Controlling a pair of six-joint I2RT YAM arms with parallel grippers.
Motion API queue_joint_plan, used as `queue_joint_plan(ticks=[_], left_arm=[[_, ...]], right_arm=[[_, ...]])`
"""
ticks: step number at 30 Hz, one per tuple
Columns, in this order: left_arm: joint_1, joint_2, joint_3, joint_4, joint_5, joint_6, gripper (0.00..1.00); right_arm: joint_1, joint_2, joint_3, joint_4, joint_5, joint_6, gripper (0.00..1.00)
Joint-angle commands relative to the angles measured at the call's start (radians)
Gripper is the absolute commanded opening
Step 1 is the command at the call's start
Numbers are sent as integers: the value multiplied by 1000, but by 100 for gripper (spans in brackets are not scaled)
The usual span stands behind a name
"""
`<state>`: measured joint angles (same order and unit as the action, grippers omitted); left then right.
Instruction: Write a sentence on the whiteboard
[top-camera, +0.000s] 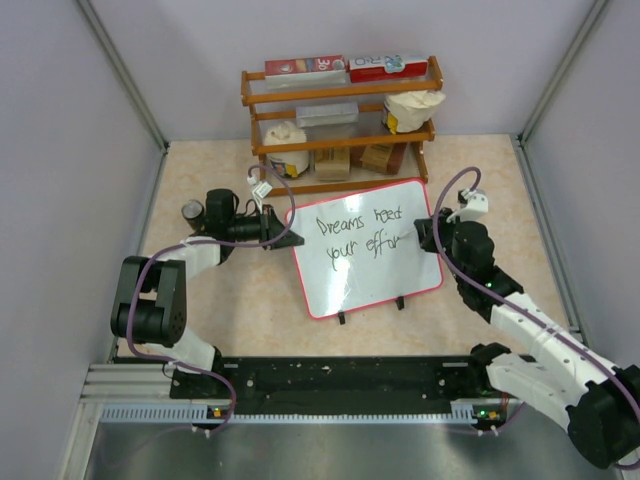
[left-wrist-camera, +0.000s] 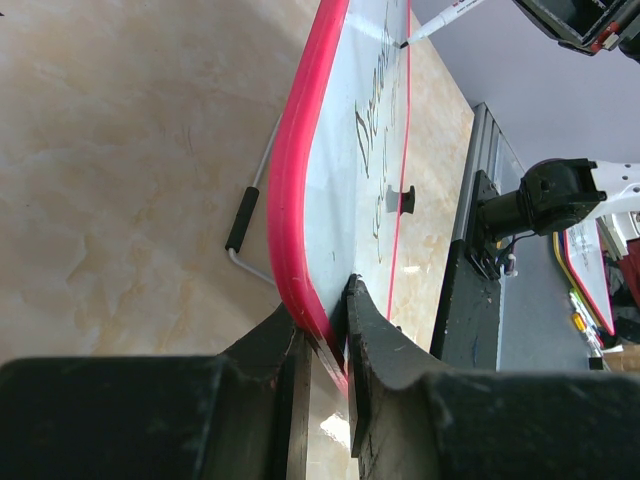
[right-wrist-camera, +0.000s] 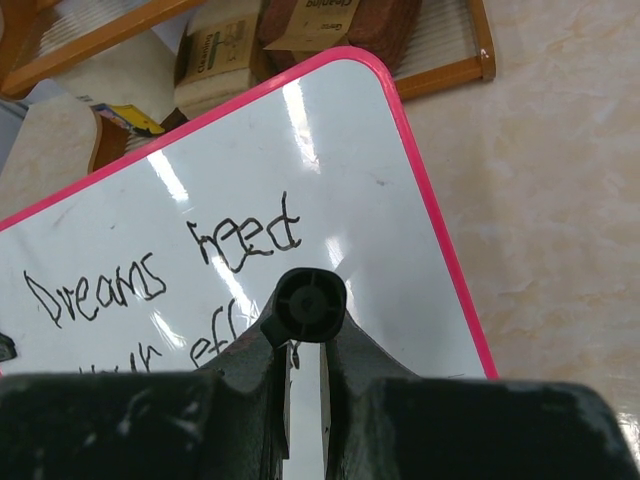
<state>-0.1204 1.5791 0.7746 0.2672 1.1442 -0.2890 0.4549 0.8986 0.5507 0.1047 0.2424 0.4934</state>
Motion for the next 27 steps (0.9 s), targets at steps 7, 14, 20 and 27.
queue_joint_plan(ticks=[7,14,20,27], left_arm=[[-18,4,-14,-42,-106,139,0],[-18,4,-14,-42,-106,139,0],[-18,4,-14,-42,-106,139,0],[-18,5,-14,-43,-106,140,0]], right_arm=[[-30,-12,-1,-22,74,-18,0],[-47,-36,-6,-37,93,-15,0],[-51,-58,5,-33,40,-9,0],[-51,-79,34,-8,3,10,0]])
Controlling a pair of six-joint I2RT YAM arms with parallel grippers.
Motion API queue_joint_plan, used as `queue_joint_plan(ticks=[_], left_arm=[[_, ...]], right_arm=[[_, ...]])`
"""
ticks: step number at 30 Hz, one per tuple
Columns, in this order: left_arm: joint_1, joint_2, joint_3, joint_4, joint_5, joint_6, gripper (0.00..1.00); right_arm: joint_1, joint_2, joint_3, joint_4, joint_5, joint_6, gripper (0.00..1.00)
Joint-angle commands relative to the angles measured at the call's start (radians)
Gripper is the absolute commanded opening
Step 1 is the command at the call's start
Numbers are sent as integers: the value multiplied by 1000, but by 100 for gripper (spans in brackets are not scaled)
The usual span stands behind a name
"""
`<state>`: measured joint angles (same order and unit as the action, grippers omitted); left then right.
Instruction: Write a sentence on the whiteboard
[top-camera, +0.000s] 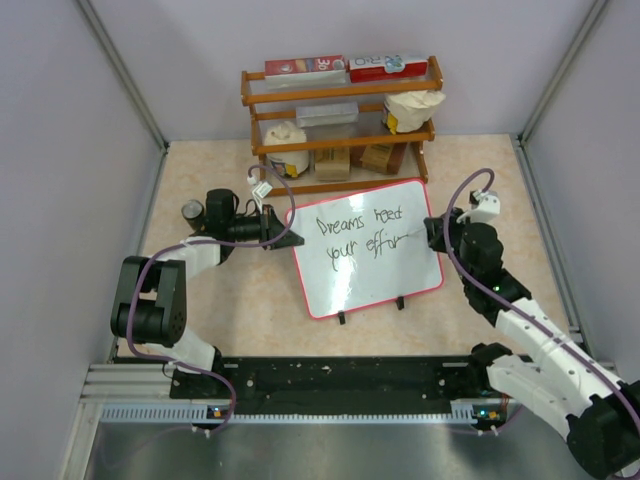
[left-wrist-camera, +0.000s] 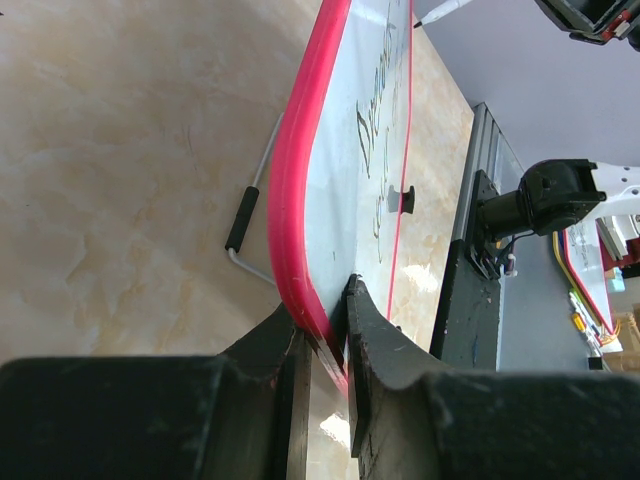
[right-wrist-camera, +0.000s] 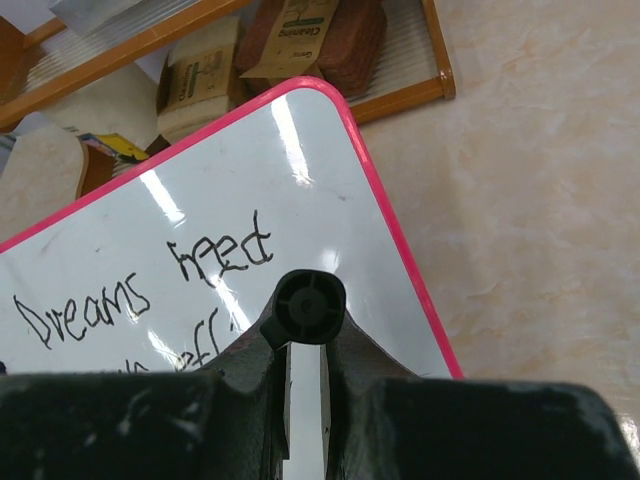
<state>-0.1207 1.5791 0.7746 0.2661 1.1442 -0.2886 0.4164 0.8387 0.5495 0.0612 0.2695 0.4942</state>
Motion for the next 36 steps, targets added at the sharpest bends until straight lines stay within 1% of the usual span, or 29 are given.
queue_joint_plan(ticks=[1,9,17,36], left_arm=[[-19,2,-14,-42,-107,140,0],[-19,2,-14,-44,-106,141,0],[-19,-1,-14,-45,-104,141,0],[-19,1,-12,-47,-106,143,0]], right_arm=[[-11,-15,44,43,-26,9,0],[-11,56,72,84,-38,24,0],[-13,80,72,95,-30,26,0],[-11,31,-23,19,-53,-9,0]])
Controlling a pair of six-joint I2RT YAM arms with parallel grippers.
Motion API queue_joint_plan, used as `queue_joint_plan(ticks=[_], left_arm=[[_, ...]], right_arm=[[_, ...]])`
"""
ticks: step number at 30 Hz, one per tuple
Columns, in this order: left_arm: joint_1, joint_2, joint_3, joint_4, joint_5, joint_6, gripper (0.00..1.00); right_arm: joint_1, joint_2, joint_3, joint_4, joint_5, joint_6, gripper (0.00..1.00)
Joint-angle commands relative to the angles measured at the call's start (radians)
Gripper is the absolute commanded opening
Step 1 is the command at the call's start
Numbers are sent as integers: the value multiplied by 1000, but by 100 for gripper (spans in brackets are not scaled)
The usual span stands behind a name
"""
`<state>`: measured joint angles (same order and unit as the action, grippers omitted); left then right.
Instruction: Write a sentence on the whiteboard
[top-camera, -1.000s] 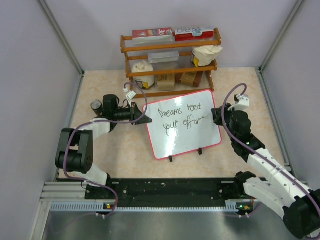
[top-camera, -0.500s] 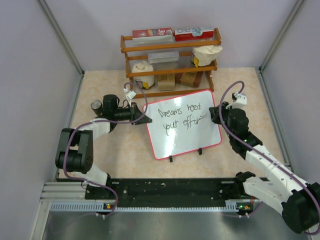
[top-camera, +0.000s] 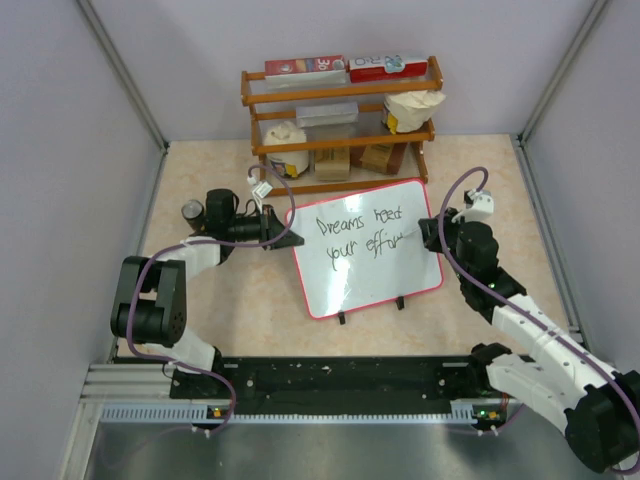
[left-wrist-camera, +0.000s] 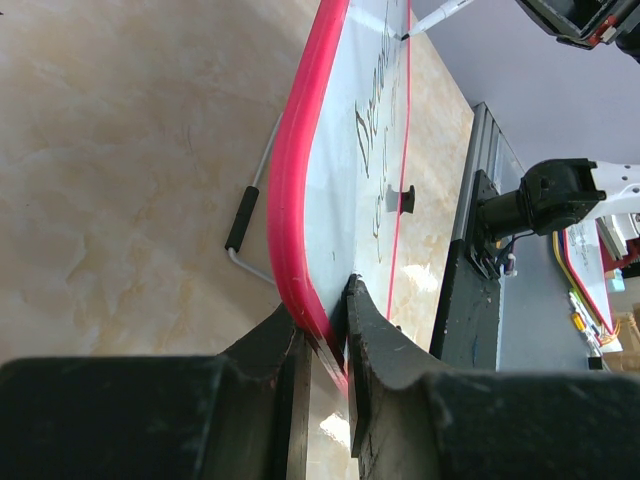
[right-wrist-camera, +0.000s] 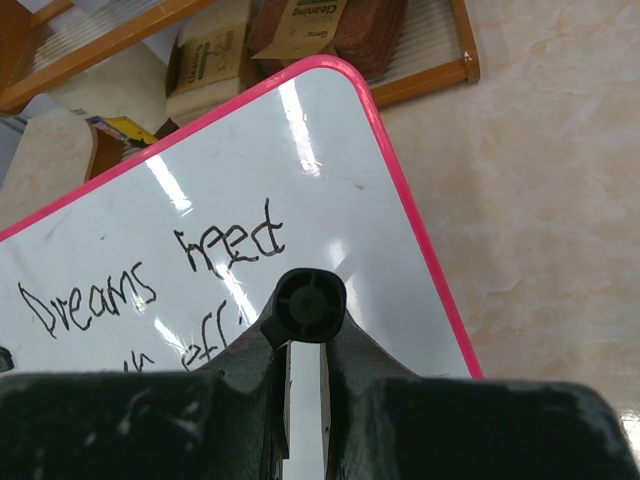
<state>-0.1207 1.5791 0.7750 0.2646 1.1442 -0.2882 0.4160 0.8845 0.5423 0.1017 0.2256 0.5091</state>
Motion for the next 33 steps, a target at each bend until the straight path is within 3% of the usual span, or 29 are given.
queue_joint_plan(ticks=[1,18,33], left_arm=[[-20,-1,-13,-45,-106,144,0],[-19,2,-11,-45,-109,142,0],[-19,4,-11,-45,-112,141,0]], right_arm=[[-11,-18,-21,-23,-14,-21,0],[-11,-76,-68,-71,7,-29,0],[-11,-120,1,-76,37,-26,0]])
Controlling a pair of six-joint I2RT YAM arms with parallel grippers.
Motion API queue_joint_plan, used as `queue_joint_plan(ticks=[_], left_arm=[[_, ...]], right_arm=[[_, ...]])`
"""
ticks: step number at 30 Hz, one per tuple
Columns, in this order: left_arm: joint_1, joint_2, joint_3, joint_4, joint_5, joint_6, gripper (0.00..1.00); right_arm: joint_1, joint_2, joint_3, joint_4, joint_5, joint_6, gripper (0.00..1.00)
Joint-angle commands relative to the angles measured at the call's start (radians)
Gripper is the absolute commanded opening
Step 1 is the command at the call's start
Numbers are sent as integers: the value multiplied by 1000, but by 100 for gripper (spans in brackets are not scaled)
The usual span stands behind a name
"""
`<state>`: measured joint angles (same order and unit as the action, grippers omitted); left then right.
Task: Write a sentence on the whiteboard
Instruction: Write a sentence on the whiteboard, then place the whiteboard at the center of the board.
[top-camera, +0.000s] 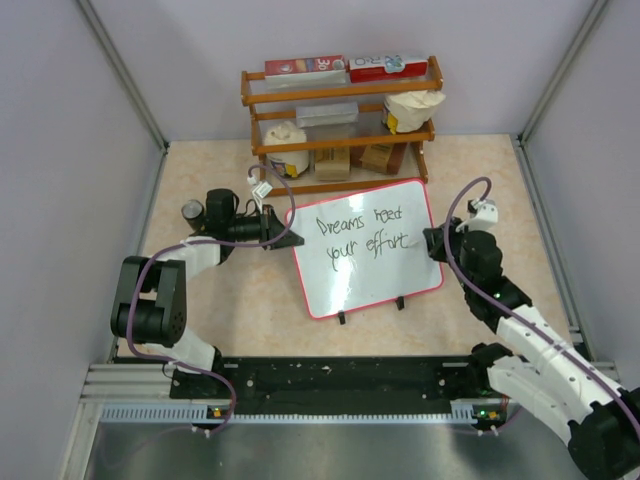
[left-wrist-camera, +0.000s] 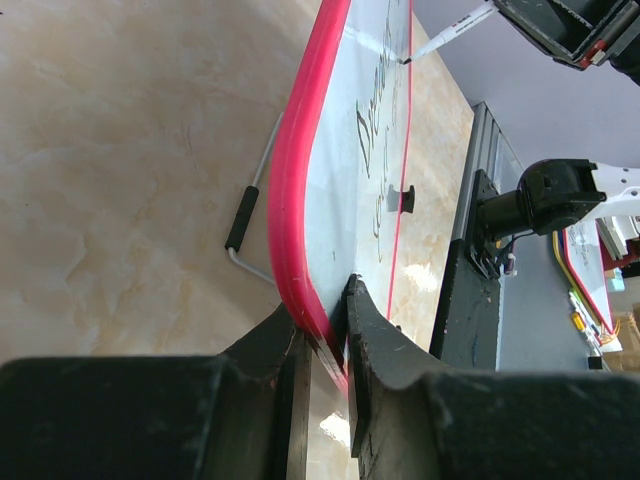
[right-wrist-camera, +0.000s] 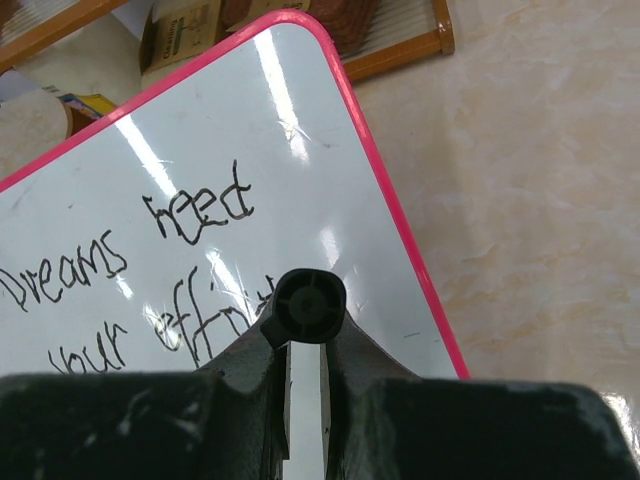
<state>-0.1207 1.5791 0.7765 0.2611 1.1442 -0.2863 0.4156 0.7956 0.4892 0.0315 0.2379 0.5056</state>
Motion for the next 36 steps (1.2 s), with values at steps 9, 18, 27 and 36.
queue_joint_plan(ticks=[9,18,27,36], left_arm=[[-20,-11,-14,-33,-133,139,27],[-23,-128,-72,44,-208,87,99],[-23,-361,-167,18,-322,32,99],[-22,-643,-206,-140,-590,-31,99]], right_arm=[[-11,-147,60,-30,-14,-19,0],[-11,-211,77,-146,-49,-19,0],[-11,-321,124,-359,-126,13,0],[-11,-426,40,-512,-385,206,0]])
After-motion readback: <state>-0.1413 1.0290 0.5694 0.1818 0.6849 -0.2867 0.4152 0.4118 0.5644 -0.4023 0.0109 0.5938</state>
